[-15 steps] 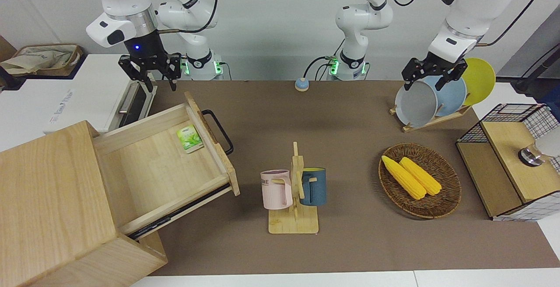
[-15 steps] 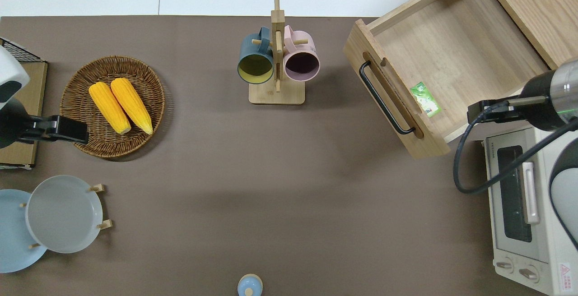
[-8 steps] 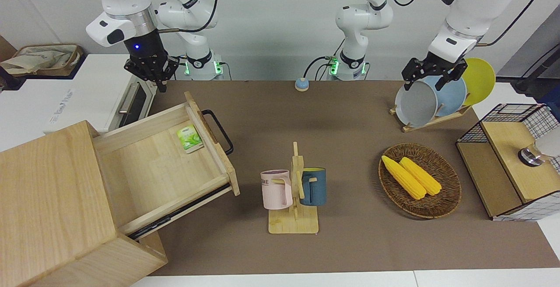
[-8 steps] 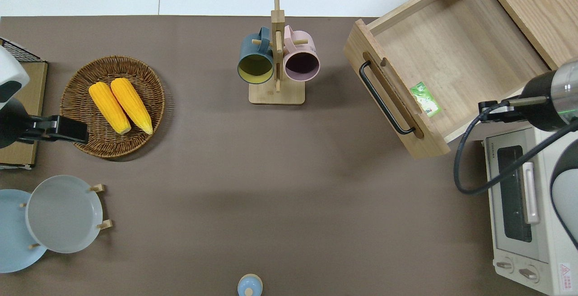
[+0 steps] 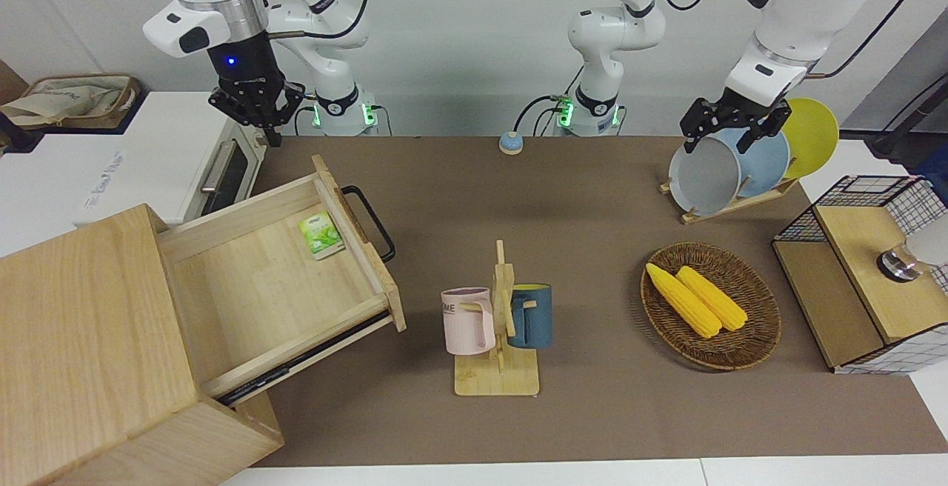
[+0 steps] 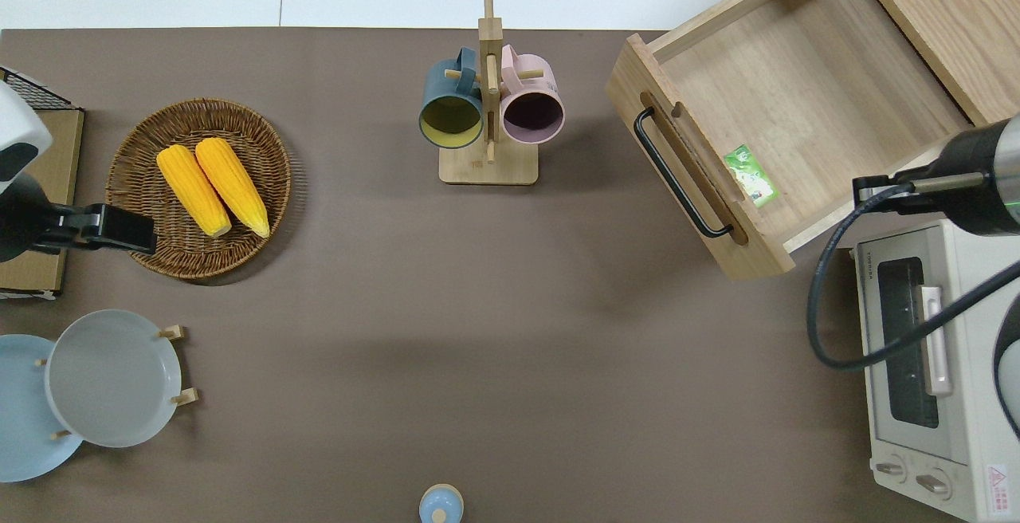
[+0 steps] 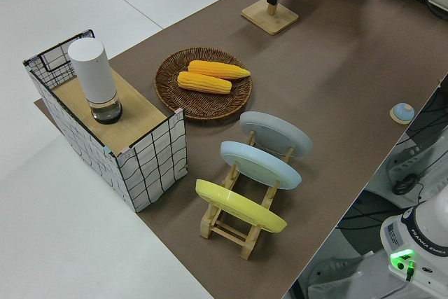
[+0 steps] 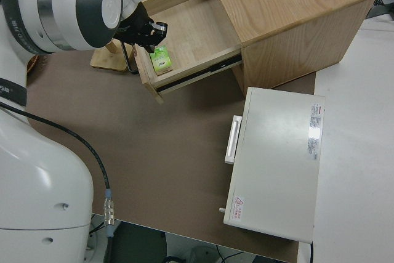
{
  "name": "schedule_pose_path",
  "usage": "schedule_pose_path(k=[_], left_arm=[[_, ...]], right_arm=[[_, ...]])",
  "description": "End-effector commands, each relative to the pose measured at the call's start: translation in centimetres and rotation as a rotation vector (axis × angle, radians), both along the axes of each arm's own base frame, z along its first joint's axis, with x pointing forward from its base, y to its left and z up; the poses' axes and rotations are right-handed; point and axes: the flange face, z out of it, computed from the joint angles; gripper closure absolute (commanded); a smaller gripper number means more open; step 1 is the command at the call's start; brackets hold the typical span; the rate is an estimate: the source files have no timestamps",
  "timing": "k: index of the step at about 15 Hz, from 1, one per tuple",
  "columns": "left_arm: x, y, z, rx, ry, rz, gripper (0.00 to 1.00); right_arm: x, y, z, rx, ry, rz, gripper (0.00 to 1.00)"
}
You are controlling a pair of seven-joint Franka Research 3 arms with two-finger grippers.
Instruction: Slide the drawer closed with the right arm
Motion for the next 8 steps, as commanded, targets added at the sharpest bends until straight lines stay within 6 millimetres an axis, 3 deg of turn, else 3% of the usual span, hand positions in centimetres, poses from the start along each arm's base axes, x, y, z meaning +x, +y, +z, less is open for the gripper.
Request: schedule_pose_path(k=[1, 8], left_arm=[[0.2, 0.1, 0.4, 0.016, 0.005, -0.012, 0.01], [0.2, 0.1, 0.4, 0.016, 0.005, -0.012, 0.01]], right_arm=[[-1.0, 4.5, 1.4, 0.027, -0.033, -0.064, 1.000], [-2.9, 14.9, 0.2, 0.014, -0.056, -0.200, 1.000]])
